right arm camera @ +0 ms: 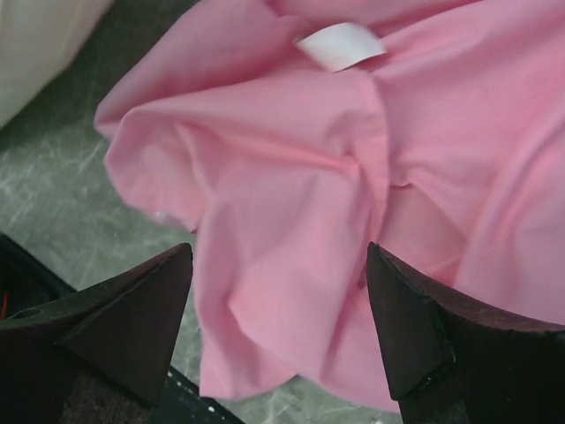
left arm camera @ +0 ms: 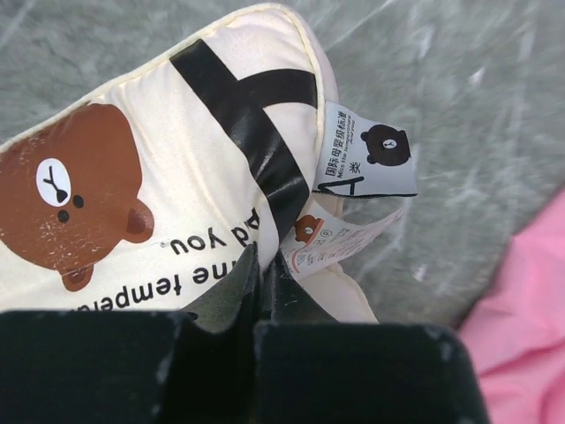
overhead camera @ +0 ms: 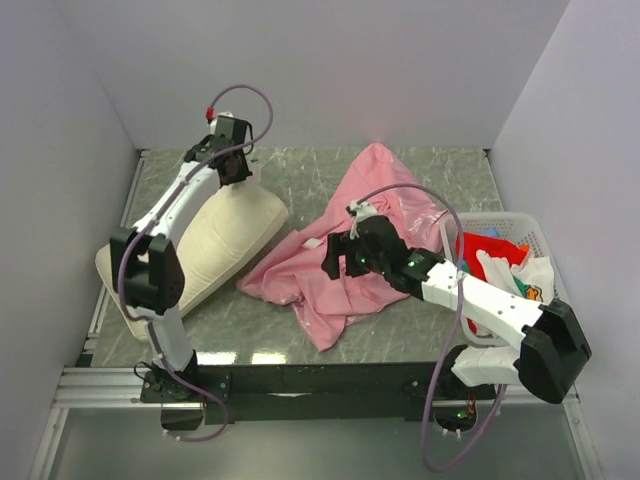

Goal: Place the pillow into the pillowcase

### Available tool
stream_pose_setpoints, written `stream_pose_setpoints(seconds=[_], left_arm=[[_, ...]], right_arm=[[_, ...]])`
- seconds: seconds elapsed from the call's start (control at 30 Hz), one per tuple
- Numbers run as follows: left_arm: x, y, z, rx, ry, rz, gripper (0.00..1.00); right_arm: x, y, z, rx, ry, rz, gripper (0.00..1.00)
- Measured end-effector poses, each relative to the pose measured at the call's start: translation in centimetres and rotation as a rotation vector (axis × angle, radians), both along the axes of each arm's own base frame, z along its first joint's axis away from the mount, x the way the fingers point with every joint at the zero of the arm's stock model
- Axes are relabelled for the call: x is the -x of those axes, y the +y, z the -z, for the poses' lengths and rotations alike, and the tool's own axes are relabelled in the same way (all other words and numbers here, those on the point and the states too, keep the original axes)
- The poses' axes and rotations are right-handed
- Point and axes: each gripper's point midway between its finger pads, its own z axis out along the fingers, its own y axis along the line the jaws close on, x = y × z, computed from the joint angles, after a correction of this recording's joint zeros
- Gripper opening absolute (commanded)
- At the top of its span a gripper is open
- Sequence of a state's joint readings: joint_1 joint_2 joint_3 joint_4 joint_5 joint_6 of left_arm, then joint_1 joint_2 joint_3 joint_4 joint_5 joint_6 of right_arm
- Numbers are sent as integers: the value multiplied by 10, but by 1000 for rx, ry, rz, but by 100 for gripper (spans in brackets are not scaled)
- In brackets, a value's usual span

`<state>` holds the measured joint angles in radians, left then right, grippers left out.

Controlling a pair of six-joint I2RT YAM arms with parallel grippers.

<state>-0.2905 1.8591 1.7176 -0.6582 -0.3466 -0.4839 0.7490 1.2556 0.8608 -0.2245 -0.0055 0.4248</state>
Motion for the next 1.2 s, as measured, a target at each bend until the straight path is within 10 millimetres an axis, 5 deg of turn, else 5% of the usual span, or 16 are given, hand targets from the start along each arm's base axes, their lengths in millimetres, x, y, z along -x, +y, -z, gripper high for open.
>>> stream_pose_setpoints(seconds=[0.17, 0.33, 0.73, 1.2], left_arm=[[13, 7, -62, 75, -129, 1, 1], [42, 13, -100, 144, -215, -11, 1], [118, 39, -128, 269, -329, -64, 1], [146, 55, -149, 321, -409, -88, 1]], right_arm=[[22, 21, 0, 26, -34, -82, 84], [29, 40, 16, 76, -39, -139, 68], [25, 79, 30, 129, -53, -238, 58], [7, 130, 48, 226, -75, -321, 74]])
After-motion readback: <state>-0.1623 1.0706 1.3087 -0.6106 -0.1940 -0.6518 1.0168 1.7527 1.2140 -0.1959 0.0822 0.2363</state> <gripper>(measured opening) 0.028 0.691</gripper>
